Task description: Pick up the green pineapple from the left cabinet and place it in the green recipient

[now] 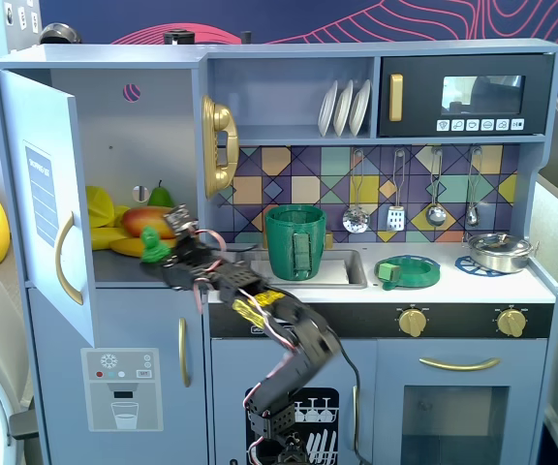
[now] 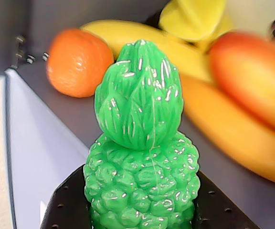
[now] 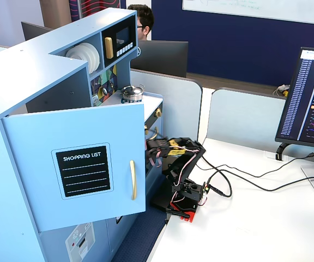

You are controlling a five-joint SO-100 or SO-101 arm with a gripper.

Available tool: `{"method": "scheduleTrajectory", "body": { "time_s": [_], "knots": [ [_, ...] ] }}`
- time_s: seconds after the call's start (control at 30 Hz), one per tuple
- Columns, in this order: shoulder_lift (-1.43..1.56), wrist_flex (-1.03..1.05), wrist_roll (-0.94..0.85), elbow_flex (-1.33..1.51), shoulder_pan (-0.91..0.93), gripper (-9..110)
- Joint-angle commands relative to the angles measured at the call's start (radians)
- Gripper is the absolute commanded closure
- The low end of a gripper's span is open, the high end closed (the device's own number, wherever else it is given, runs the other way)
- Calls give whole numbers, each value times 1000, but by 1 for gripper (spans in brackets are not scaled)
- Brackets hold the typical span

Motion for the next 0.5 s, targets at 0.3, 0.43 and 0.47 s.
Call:
{"method": "scheduleTrajectory", "body": {
  "time_s": [0.3, 0.43, 0.47],
  "knots": [
    [348, 359, 143, -140, 462, 102],
    [245, 327, 167, -209, 617, 102],
    [202, 304, 173, -230, 644, 102]
  ]
}}
